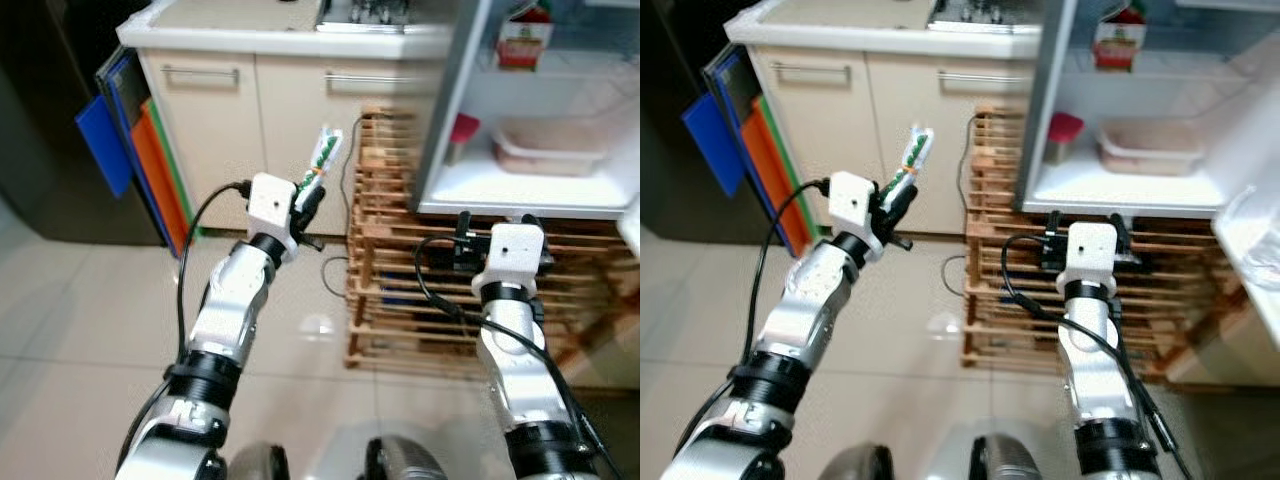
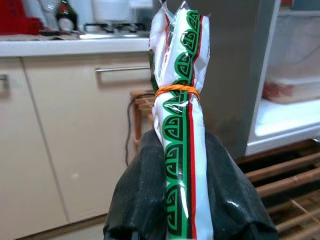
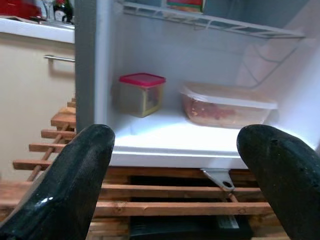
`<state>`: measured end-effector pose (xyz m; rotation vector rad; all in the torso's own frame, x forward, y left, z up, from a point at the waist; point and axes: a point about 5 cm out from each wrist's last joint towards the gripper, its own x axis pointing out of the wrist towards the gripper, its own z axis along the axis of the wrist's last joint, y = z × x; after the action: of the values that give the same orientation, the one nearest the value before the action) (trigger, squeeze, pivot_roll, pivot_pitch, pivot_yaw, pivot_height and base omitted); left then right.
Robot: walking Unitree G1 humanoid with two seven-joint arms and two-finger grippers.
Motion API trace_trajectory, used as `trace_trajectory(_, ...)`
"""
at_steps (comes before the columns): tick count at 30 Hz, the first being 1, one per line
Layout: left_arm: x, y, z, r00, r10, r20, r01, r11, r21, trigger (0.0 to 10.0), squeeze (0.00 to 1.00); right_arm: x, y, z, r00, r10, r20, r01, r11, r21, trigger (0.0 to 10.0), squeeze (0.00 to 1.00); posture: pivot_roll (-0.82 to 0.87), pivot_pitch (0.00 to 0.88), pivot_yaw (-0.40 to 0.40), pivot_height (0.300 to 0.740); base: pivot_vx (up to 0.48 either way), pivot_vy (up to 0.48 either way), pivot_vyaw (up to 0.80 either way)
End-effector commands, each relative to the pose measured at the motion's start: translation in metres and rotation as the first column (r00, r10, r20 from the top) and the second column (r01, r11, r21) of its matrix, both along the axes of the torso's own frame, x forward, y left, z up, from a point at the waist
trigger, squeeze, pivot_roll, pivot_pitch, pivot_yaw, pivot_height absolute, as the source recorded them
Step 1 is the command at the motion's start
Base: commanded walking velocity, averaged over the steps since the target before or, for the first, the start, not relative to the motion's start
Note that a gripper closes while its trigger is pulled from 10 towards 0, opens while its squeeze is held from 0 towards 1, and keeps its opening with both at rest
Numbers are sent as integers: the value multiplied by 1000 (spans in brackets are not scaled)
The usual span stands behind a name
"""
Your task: Restocking fridge
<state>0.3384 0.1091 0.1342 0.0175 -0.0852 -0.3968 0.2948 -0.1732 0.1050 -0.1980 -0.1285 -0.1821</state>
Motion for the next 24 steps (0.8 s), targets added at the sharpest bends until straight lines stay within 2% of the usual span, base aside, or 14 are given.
trace_trajectory(1, 1, -3, 3, 1000, 0, 14, 0, 1000, 2, 10000, 0, 0, -5, 1, 1000, -9, 4, 9, 1000, -16, 10000, 0, -95, 0, 41, 682, 0, -428, 0)
trace_trajectory(3, 1, -2, 4, 999, 24, 37, -24, 1000, -1, 10000, 0, -1, -5, 0, 1000, -7, 1, 7, 1000, -17, 10000, 0, -96, 0, 39, 682, 0, -428, 0)
trace_trajectory(7, 3, -1, 2, 998, 50, 25, -50, 999, 8, 10000, 0, -3, -4, -2, 1000, -2, -4, 2, 1000, -20, 10000, 0, -99, 0, 36, 682, 0, 0, 0)
trace_trajectory(15, 2, -2, -1, 999, 37, 10, -37, 999, 2, 10000, 0, -14, -9, -3, 1000, 26, -2, -26, 1000, -1, 10000, 0, -116, 0, 36, 682, 0, 0, 0)
trace_trajectory(16, 2, -2, -1, 999, 34, 10, -34, 999, 1, 10000, 0, -15, -12, -6, 999, 28, -28, -27, 999, 24, 10000, 0, -121, 0, 36, 682, 0, 0, 0)
trace_trajectory(20, 0, -4, -4, 1000, 29, 2, -29, 1000, -1, 10000, 0, -19, -23, -15, 997, 24, -79, -23, 1000, 15, 10000, 0, -131, 0, 36, 682, 0, 0, 0)
trace_trajectory(22, 0, -4, -5, 1000, 27, 0, -27, 1000, 1, 10000, 0, -19, -41, -18, 994, -46, -97, 46, 999, -4, 10000, 0, -131, 0, 36, 682, 0, 0, 0)
trace_trajectory(23, 0, -5, -5, 1000, 27, 0, -27, 1000, 0, 10000, 0, -19, -58, -20, 987, -121, -107, 117, 992, -42, 10000, 0, -130, 0, 36, 682, 0, 0, 0)
trace_trajectory(24, 0, -5, -5, 1000, 27, 1, -27, 1000, -1, 10000, 0, -19, -64, -20, 983, -143, -112, 139, 989, -44, 10000, 0, -130, 0, 35, 682, 0, 0, 0)
